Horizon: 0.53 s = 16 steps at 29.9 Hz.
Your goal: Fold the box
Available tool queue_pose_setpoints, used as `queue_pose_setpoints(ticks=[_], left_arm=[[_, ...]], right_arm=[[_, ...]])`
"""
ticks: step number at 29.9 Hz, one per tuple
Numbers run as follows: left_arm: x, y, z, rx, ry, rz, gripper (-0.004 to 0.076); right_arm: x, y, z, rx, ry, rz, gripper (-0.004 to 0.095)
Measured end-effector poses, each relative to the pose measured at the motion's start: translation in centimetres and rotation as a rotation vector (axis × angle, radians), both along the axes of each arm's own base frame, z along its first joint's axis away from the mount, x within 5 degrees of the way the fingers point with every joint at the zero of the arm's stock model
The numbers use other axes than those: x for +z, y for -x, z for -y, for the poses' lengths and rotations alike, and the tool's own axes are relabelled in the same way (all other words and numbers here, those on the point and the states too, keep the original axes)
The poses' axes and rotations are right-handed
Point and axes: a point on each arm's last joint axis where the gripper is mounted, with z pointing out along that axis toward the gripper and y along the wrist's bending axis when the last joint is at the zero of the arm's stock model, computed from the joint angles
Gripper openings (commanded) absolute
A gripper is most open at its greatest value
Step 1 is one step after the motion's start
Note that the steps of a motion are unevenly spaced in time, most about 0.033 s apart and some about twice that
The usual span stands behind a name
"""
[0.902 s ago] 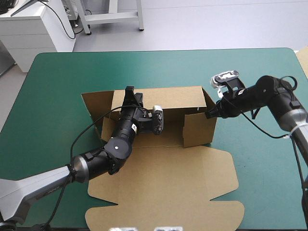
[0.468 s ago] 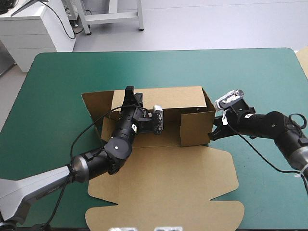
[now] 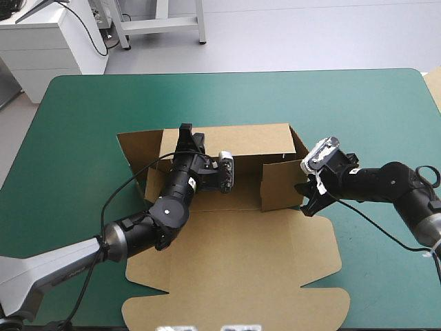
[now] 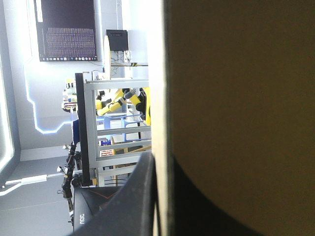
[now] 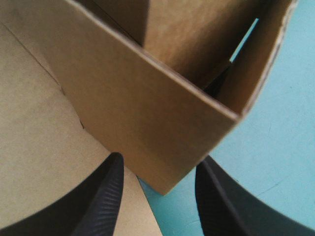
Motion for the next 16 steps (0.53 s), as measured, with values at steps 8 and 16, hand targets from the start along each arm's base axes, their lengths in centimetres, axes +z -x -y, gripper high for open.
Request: queue_pose_setpoints(ticks=[8,16], left_arm=[[0.0,0.0,0.0,0.0,0.0,0.0,-0.0008],[0.0,0.0,0.0,0.0,0.0,0.0,-0.0008]], right_arm=[[0.5,-0.2,-0.8,0.089,-0.06,0.087,0.0637],[-0.8,-1.3,-1.9,0.101,-0.074,0.073,0.0634]])
